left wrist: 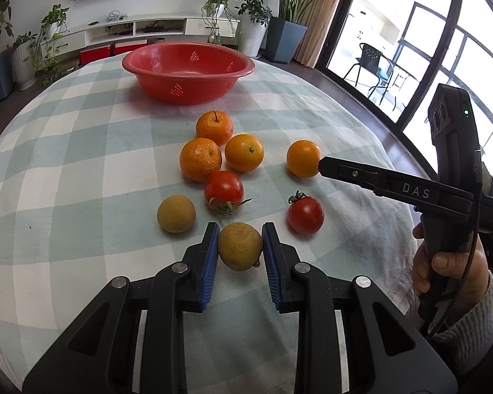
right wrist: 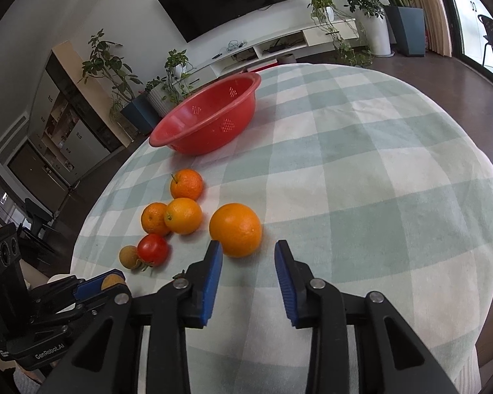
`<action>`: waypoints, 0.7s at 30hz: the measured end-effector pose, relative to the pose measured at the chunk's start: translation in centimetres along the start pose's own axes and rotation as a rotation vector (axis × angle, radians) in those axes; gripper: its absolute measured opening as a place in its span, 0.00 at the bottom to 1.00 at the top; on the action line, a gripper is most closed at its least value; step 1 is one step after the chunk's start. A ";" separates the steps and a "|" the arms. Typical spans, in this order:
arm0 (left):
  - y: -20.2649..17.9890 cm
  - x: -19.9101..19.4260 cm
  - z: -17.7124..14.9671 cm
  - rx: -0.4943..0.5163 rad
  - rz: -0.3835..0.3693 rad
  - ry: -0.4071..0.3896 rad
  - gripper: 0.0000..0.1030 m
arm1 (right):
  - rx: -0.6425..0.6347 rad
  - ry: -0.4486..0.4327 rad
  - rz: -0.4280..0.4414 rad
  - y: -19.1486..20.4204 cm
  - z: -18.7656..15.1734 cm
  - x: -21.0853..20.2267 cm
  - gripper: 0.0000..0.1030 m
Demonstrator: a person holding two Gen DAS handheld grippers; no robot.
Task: Organize fruits
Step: 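Close the left tool on the brown fruit while the right tool grasps the large orange, then carry both fruits to the red bowl while the right tool releases the orange inside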
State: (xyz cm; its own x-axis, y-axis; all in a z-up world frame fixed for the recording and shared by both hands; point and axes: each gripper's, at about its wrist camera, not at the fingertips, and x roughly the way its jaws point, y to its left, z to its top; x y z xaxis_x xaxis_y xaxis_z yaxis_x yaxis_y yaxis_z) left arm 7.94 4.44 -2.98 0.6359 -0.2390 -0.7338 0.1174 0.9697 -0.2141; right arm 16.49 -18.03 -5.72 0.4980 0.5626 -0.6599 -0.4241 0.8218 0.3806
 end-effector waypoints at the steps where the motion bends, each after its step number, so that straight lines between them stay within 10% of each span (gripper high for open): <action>1: 0.0 0.0 0.0 0.000 0.000 -0.001 0.24 | -0.010 -0.001 -0.005 0.2 0.2 0.1 0.39; 21: 0.5 -0.3 0.1 -0.025 0.007 -0.002 0.24 | -0.053 0.040 0.005 1.2 2.2 4.0 0.40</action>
State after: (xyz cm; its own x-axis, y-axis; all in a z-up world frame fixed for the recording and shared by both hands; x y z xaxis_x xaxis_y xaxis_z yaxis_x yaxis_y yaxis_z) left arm 7.85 5.05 -2.79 0.6382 -0.2318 -0.7341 0.0939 0.9699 -0.2247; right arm 19.62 -14.58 -6.45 0.4656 0.5622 -0.6835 -0.4669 0.8121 0.3500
